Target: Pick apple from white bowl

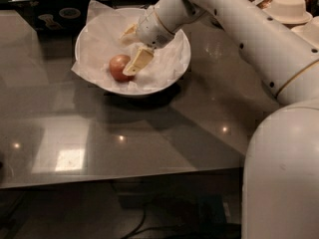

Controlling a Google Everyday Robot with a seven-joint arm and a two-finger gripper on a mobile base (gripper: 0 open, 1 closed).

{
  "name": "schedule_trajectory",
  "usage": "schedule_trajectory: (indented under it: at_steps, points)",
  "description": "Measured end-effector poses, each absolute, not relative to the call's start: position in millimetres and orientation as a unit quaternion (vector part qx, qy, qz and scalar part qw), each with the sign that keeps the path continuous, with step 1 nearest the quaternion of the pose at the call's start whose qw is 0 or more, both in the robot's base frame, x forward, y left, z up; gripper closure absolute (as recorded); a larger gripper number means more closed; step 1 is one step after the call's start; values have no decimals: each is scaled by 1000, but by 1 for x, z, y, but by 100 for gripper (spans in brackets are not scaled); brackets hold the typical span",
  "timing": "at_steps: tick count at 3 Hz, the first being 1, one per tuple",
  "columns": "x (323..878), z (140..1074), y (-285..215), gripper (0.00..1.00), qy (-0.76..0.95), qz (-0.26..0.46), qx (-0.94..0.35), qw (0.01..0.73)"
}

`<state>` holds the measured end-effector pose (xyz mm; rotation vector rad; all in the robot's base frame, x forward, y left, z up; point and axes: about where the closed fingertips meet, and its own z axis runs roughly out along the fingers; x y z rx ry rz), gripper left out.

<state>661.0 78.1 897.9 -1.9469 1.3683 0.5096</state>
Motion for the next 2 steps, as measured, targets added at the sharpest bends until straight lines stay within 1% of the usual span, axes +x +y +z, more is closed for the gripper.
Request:
schedule_trajectory:
  at_steps: [2]
  points:
    - [660,878,98,35,521,209,-762,323]
